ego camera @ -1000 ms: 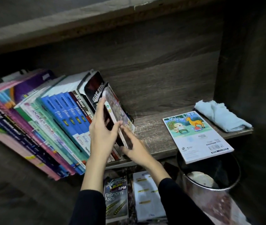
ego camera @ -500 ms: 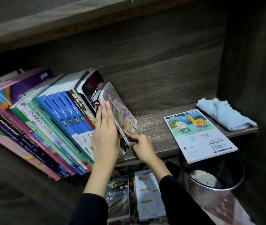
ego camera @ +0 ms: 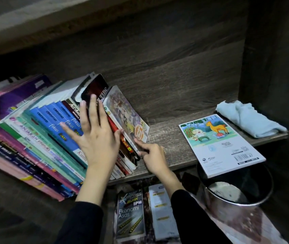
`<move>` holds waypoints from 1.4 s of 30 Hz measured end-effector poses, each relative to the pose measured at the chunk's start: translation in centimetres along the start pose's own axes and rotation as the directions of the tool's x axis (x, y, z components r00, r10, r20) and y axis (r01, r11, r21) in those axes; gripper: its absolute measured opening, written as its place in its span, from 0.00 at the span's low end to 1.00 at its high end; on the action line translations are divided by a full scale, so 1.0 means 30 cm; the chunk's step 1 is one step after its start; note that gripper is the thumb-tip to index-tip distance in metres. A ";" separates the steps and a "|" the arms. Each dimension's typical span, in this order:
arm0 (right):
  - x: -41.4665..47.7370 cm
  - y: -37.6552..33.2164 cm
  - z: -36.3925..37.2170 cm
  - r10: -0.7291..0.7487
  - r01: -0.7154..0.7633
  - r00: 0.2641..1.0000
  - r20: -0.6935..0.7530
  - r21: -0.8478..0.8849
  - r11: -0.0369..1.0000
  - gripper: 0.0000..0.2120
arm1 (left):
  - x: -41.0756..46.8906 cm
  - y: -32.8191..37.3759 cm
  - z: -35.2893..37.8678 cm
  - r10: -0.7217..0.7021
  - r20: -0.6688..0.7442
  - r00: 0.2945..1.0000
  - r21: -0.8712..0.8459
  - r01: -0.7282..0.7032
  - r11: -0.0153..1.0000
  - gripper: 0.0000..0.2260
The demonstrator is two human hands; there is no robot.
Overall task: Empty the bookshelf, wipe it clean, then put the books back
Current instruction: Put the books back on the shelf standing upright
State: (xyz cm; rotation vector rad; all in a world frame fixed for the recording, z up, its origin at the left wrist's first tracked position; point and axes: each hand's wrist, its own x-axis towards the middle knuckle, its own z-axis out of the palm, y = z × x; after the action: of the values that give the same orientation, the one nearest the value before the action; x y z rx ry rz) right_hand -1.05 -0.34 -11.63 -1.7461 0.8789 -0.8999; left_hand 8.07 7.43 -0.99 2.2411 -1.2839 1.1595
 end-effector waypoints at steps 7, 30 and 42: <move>-0.007 -0.018 0.001 0.014 -0.016 1.000 -0.027 -0.084 0.996 0.26 | 0.012 0.011 0.006 -0.049 -0.031 0.998 -0.051 0.047 0.998 0.37; -0.029 -0.111 -0.193 -0.041 0.008 0.979 -0.200 -0.161 0.987 0.19 | -0.058 0.140 -0.061 -0.142 0.022 0.990 -0.304 0.142 0.942 0.27; -0.174 -0.009 -0.631 0.237 -0.566 0.717 -0.656 -0.348 0.747 0.20 | -0.232 0.454 -0.090 -0.042 0.713 0.700 -0.503 0.553 0.664 0.14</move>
State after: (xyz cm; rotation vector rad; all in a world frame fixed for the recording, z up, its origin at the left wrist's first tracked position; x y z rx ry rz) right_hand -19.88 -3.60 -7.08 -1.5925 2.0222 -0.9336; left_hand -6.41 5.56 -6.33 2.1425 -1.1565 -0.3159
